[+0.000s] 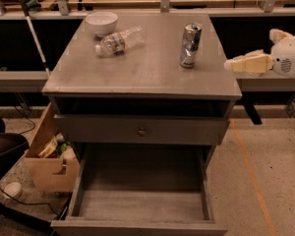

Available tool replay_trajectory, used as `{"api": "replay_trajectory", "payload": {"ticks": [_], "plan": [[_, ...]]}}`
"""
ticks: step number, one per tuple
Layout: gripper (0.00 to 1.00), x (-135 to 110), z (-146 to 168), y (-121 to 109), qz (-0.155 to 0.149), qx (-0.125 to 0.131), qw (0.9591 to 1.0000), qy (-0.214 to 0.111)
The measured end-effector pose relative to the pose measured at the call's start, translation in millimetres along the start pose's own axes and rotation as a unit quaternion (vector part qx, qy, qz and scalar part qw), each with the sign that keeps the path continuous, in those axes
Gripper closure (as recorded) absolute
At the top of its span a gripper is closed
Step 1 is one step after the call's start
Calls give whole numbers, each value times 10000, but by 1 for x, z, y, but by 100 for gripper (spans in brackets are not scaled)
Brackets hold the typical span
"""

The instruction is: Place redbull can into middle drawer

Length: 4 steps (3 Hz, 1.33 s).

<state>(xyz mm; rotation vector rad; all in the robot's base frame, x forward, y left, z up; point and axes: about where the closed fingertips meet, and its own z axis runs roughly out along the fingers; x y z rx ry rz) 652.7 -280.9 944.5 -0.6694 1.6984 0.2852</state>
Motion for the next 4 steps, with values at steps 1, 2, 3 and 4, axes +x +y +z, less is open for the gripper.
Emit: {"api": "replay_trajectory", "payload": {"ticks": [1,2,3,4], "plan": [[0,0,0,0,1,0,10000,4],[0,-9,19,6,2,-23,9997,-223],[0,-24,57,10,99,-121,9978,-644],[0,-33,92,12,306,-311,9945,-948]]}}
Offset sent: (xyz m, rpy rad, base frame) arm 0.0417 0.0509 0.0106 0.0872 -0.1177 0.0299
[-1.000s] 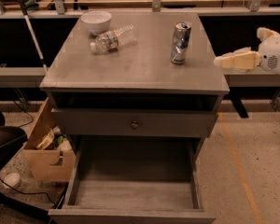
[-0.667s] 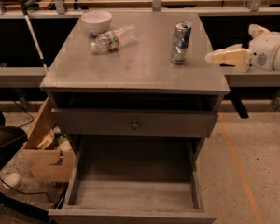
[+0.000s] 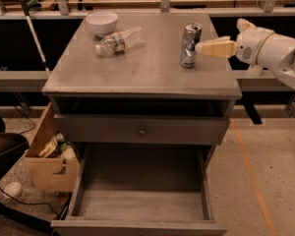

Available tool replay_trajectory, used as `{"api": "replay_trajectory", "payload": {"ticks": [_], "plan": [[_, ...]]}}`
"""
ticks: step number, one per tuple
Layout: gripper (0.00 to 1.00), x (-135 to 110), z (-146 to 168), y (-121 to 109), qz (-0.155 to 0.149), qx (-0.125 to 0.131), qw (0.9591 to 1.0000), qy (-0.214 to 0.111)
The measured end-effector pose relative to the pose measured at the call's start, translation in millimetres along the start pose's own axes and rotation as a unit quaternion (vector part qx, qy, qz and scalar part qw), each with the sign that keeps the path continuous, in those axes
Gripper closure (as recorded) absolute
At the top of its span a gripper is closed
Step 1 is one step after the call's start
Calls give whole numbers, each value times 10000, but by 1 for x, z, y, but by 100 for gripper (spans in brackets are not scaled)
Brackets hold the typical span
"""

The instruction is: Place redbull can into middle drawer

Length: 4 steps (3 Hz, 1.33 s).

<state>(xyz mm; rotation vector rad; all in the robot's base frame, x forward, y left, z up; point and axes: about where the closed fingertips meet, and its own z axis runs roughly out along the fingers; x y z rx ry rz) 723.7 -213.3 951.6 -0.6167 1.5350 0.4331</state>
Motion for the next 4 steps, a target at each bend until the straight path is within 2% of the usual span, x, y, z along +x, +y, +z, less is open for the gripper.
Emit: {"api": "replay_trajectory", "payload": {"ticks": [2,3,4], "plan": [[0,20,65,13,540,-432,9968,-391],[18,23,88,16,531,-597,9958,-446],[40,22,89,18,533,-612,9957,-452]]}}
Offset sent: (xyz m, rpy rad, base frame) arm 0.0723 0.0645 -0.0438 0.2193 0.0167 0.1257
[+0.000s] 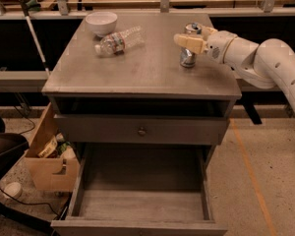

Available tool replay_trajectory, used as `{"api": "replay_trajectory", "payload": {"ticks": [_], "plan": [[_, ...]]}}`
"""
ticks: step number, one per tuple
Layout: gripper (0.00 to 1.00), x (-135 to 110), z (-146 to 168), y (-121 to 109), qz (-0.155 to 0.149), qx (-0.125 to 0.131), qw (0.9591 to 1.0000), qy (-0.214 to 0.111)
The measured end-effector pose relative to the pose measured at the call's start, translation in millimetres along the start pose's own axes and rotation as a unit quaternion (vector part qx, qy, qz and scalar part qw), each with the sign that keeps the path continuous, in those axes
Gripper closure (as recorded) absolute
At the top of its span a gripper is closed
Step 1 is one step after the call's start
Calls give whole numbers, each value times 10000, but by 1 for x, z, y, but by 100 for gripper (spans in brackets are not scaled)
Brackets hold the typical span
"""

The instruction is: Place redbull can into middle drawer

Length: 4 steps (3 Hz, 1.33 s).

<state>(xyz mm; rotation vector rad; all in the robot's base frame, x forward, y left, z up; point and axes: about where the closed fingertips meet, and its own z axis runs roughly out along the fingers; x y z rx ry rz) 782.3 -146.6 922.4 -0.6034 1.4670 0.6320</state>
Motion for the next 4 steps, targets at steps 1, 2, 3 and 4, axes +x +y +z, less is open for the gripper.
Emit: {"api": "replay_trajectory", "payload": {"ticks": [1,2,3,4], "plan": [[64,0,3,2,3,-24,10000,-1],[87,0,5,4,6,-47,10000,-2],[100,-1,8,6,4,-75,10000,-5],[100,-19,-2,10,-33,-109,9999,-126]]}}
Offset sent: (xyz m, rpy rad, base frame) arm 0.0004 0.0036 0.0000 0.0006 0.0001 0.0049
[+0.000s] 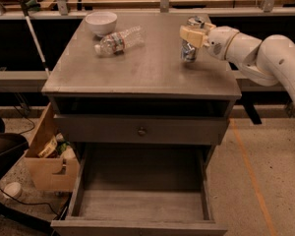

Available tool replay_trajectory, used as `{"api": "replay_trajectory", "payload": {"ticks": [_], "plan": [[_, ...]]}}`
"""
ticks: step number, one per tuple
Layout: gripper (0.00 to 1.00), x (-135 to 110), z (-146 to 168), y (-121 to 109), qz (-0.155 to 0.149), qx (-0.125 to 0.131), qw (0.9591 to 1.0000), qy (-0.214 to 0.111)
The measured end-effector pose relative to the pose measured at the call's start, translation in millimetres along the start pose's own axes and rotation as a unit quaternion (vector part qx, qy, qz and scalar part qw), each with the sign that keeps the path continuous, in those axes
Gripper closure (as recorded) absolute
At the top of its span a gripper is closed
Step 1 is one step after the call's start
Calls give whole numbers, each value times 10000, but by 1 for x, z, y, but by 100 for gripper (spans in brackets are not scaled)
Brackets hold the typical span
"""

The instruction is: Place redbull can into middle drawer

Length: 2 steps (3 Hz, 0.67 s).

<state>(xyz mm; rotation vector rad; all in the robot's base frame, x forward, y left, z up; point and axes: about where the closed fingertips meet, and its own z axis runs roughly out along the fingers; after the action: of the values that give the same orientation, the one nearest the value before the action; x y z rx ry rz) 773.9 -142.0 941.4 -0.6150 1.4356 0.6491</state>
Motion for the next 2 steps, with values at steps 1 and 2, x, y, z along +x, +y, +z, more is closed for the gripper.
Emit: {"api": "replay_trajectory", "payload": {"ticks": [1,2], "plan": [[100,-24,-28,19,-60,-32,9998,-200],[100,-31,-73,51,-161,-78,9994,-297]]}}
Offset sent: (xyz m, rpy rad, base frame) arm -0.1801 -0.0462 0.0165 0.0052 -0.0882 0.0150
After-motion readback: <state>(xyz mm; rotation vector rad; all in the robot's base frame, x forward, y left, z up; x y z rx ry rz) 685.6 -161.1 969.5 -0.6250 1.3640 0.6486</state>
